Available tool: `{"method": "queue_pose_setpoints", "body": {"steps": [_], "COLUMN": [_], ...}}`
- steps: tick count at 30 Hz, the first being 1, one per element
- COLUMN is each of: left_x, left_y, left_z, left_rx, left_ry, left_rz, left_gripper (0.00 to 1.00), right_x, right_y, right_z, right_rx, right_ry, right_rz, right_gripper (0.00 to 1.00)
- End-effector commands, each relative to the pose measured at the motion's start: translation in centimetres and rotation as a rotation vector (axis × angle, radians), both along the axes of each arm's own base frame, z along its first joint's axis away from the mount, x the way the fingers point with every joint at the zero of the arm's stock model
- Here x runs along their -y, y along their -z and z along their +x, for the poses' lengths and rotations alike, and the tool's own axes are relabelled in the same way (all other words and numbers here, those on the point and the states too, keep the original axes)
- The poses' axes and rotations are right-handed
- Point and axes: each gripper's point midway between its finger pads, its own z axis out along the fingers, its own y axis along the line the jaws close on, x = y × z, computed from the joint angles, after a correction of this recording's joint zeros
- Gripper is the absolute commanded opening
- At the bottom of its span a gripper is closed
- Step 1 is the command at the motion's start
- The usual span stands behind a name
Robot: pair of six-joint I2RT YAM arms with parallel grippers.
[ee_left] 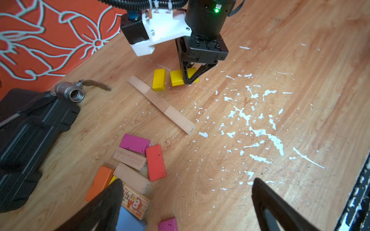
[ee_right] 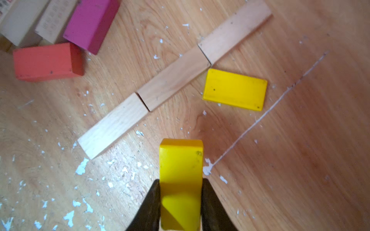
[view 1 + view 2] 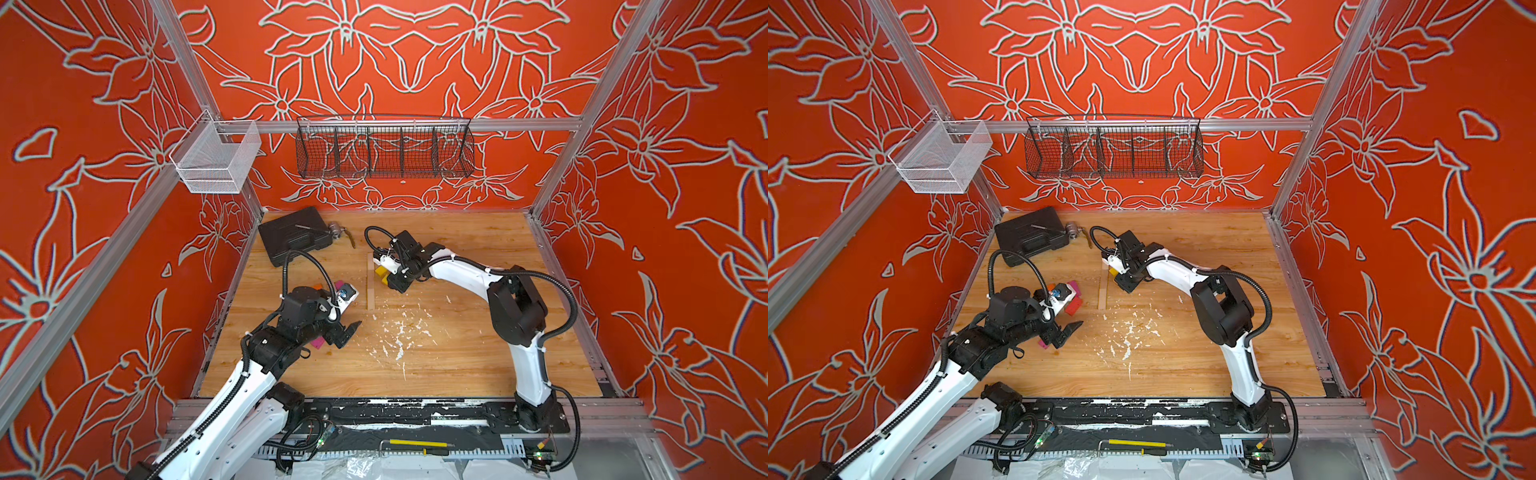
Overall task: Assemble the letter k with building blocks
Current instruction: Pick up the building block from the center of the board, then assemble the building block at the center of the board.
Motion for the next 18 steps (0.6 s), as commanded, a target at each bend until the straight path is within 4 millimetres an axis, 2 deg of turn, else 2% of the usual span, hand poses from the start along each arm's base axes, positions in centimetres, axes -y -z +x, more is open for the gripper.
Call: {"method": "queue_pose_setpoints", "body": {"steps": [1,18], "left_x": [-0.1,-0.6], "left_y": [-0.9,-0.9], "left_z": [0.4,0.4], "left_rx": [0.004,-0.004], "left_ry": [-0.017,-0.02], "left_rz": [-0.042,-0.042], "left_gripper": [0.97,0.98], "right_x": [-0.3,-1.4], "right_y": [1.6,4.1], "right_z": [-0.8,1.0], "right_rx": [-0.063,-0.096], "right_ry": [-0.088,-0.092], "right_rz": [-0.024,-0.071], "right_gripper": [0.24,0.27]}}
